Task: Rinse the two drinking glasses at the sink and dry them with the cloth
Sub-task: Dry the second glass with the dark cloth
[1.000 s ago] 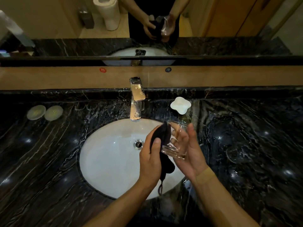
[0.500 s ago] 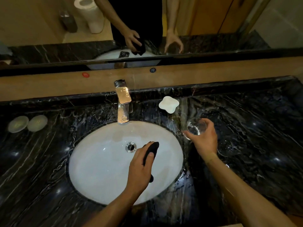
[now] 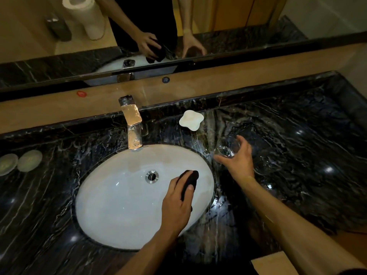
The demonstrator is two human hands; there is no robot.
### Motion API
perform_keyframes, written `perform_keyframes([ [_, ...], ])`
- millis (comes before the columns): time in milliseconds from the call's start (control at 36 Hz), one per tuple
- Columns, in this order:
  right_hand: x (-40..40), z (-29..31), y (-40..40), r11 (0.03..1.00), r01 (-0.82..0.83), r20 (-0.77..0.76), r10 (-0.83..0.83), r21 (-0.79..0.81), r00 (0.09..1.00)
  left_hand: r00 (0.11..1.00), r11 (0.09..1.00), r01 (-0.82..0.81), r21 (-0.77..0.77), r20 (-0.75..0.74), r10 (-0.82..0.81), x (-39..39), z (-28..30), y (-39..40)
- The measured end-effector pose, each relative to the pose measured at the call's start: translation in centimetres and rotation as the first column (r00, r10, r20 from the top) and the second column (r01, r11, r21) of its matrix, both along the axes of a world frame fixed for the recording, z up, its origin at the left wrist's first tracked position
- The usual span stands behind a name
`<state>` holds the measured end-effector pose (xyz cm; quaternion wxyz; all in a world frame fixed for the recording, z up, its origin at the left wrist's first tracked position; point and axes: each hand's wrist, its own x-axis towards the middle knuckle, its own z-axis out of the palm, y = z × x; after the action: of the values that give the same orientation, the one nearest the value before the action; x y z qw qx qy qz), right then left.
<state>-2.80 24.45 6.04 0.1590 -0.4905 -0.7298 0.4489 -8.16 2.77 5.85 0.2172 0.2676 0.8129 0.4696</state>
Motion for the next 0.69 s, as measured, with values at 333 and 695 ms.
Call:
perform_keyframes([
  [333, 10.1, 0.3, -2.1, 0.918, 0.330, -0.099, -0.316, 0.222, 0.944, 0.998, 0.998, -0.034, 0.055, 0.049, 0.031, 4.3, 0.8, 2.5],
  [695, 11.8, -2.6, 5.7, 0.980, 0.189, 0.028, -0.187, -0.064, 0.982, 0.993, 0.995, -0.080, 0.053, 0.087, 0.075, 9.6, 2.8, 7.5],
])
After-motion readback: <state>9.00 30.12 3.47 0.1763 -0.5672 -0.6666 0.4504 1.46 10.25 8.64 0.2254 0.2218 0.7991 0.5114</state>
